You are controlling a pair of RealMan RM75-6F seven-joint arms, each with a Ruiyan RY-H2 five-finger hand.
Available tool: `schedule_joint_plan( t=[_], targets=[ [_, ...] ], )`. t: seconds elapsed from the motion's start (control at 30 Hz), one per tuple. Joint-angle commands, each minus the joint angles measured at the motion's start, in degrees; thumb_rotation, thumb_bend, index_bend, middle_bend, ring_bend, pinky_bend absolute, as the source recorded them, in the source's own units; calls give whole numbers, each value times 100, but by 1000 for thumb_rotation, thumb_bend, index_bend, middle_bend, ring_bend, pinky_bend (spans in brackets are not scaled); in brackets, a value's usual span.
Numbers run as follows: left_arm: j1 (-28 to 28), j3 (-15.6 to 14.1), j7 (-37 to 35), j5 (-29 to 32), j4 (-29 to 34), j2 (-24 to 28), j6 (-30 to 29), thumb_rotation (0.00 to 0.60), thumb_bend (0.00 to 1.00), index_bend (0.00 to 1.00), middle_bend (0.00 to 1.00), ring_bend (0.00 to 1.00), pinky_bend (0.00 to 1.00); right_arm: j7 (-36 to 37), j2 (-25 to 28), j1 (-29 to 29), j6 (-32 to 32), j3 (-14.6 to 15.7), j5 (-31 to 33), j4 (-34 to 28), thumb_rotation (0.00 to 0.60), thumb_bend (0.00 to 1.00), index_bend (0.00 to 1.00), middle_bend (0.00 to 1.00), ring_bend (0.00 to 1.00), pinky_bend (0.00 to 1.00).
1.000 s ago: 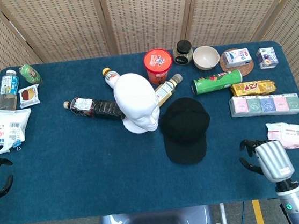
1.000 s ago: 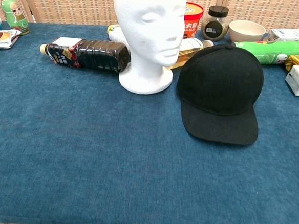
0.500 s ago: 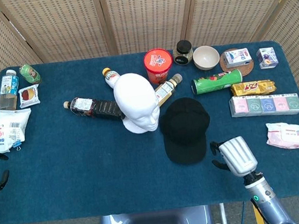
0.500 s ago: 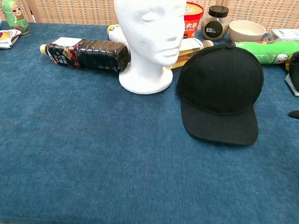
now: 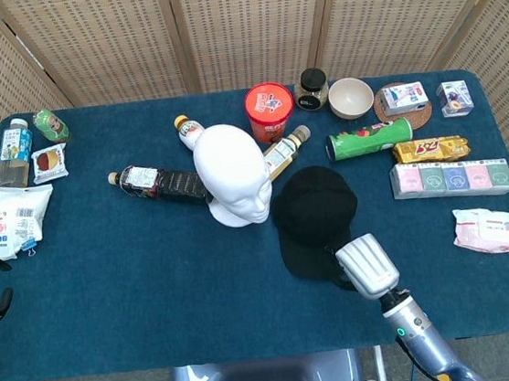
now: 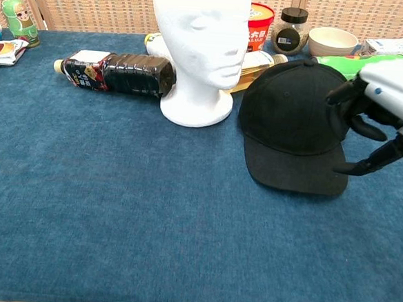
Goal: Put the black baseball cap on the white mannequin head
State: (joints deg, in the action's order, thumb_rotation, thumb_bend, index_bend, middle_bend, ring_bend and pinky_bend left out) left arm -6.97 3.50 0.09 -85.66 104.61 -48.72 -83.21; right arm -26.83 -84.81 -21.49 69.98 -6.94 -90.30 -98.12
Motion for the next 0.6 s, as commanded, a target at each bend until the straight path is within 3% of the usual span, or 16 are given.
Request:
schedule_joint_plan(
  t=[0.03,0.23,0.6],
  targets=[
    [3,-11,-12,21,-22,0,20,600,378,389,161,78,138,-67,-174,-126,-160,26,73,56,600,79,639,874,992,1000],
    [24,-40,-96,70,-103,-8,54,600,377,389,160,78,138,-354,-629,-284,-289,51,205,338,600,78,639,874,992,1000],
    [86,-84,-234,113,-243,-11,45,600,376,389,161,78,138,-448,-982,-349,-305,101,446,854,600,78,639,874,993,1000]
  ],
)
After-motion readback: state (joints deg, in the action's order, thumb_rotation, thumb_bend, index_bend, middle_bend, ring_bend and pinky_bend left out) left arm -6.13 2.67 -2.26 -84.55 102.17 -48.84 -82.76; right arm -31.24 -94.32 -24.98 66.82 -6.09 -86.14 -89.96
